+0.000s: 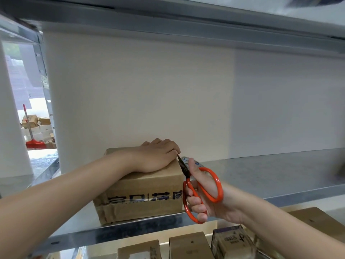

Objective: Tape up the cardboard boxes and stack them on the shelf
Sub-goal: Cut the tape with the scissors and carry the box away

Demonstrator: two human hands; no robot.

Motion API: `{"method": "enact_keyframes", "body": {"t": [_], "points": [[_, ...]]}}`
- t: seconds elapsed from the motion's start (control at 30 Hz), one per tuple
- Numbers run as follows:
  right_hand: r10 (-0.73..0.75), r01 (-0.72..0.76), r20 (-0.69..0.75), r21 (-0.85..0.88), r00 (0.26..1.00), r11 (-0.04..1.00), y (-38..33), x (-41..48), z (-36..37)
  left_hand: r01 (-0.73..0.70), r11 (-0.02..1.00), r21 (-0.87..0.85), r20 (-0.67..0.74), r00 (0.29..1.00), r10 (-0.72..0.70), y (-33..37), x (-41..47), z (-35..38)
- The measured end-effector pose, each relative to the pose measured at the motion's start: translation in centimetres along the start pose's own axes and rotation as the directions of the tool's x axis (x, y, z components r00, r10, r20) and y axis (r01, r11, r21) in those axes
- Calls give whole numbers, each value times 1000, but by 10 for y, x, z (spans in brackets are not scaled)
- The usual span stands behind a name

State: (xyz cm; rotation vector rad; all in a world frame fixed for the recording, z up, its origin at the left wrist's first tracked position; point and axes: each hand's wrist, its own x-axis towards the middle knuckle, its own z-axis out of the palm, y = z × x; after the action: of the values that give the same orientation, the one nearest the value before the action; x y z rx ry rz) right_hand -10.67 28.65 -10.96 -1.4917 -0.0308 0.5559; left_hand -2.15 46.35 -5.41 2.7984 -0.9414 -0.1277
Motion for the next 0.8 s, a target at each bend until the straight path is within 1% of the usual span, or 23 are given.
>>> {"method": "enact_keyframes", "body": {"t": [0.17,0.27,0.3,0.33,0.37,0.4,0.43,0.47,0.5,0.53,0.57,0.63,0.67,0.7,0.73,0.77,0.8], "points": [[-86,84,-83,-32,993,996,3,-1,-7,-4,1000,9,5,1000,4,-1,0,0],[-120,116,-196,-28,973,993,2,2,-17,-9,1000,-8,12,1000,9,-2,-2,0],[-140,125,-240,-75,961,989,-1,0,-24,-13,1000,-20,11,1000,13,-3,-2,0],[-165,111,-295,-191,941,975,-5,-2,-33,-17,999,-40,8,1000,18,-3,-3,0],[-192,53,-355,-367,915,929,-11,-4,-44,-21,998,-62,7,1000,22,-3,-3,0],[-228,-50,-411,-565,882,824,-15,-6,-56,-24,996,-81,5,1000,25,-3,-4,0],[-287,-183,-462,-738,839,650,-19,-7,-68,-27,996,-86,5,1000,27,-3,-4,0],[-352,-318,-493,-834,796,451,-20,-7,-81,-29,997,-77,7,1000,29,-3,-4,1],[-390,-427,-516,-854,762,297,-20,-6,-92,-33,998,-59,12,999,34,-3,-4,1],[-392,-498,-532,-845,750,195,-18,-5,-100,-37,998,-41,18,999,37,-3,-4,0],[-365,-540,-549,-831,752,136,-16,-4,-105,-40,999,-28,23,999,41,-2,-4,0],[-328,-566,-555,-821,765,69,-15,-3,-106,-41,999,-21,24,999,42,-1,-5,0],[-365,-560,-531,-828,764,32,-17,-3,-102,-40,999,-24,23,999,40,0,-5,0],[-454,-541,-484,-841,748,4,-19,-1,-96,-38,999,-28,19,999,38,0,-5,1],[-581,-478,-394,-878,712,10,-21,3,-88,-37,999,-30,13,999,37,1,-5,1],[-693,-341,-275,-939,666,44,-21,7,-77,-34,999,-29,10,999,34,1,-5,0],[-739,-161,-158,-985,654,68,-21,11,-63,-30,999,-30,10,999,30,1,-6,0]]}}
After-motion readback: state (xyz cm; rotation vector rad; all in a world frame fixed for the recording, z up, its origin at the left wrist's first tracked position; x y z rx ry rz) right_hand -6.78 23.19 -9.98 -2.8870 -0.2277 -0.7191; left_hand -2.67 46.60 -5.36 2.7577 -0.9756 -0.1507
